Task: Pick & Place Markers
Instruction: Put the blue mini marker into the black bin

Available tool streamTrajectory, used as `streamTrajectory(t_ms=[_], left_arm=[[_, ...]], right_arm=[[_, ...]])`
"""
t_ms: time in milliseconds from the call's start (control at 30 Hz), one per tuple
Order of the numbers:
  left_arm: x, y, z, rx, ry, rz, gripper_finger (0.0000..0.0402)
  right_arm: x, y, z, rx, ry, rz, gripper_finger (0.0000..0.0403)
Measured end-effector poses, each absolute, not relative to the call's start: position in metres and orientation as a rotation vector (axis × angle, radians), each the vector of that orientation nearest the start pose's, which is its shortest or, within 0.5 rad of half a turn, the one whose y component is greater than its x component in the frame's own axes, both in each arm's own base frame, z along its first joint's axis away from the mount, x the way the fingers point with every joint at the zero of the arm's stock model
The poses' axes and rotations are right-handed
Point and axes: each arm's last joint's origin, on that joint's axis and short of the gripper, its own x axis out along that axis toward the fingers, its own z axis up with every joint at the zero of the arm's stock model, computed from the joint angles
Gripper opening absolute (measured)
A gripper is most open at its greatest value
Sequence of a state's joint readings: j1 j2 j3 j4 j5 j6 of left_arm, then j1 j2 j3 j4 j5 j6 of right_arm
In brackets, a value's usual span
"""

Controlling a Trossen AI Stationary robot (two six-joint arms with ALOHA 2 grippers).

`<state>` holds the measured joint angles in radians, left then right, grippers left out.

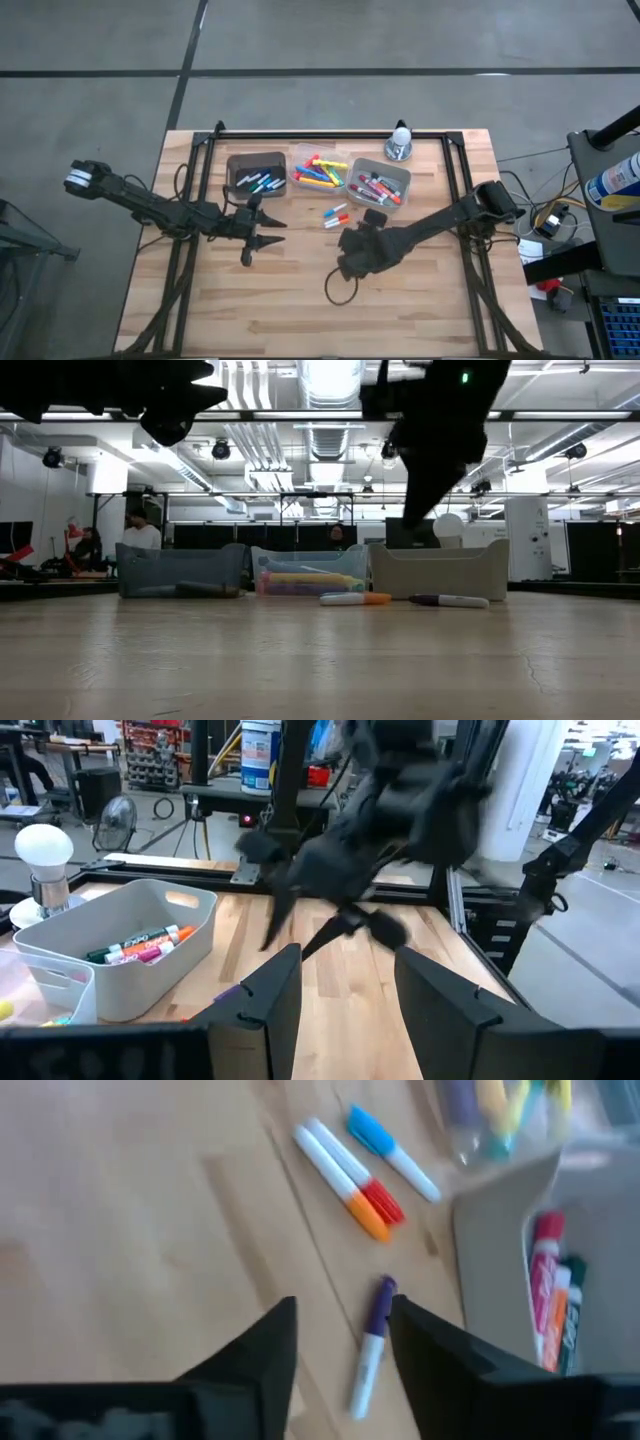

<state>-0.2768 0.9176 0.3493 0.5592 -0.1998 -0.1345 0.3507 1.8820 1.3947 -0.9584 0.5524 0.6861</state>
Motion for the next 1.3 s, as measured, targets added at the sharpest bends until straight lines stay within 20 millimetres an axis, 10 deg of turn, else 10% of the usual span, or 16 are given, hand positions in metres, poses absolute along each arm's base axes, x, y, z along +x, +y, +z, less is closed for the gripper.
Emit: streamTrajectory(t_ms=[667,1300], left_arm=[[0.189,-0.048,0.231,-0.153,0.015,-0.076,0.0155],[0.19,-0.048,0.235,-0.153,0.001,-0.077,0.0155]], right_arm=[[0.322,0.048,0.15,0.103,1.37,-0.66,0.0151],[0.32,0.047,0.129,0.255,1.381,-0.481,0.0084]])
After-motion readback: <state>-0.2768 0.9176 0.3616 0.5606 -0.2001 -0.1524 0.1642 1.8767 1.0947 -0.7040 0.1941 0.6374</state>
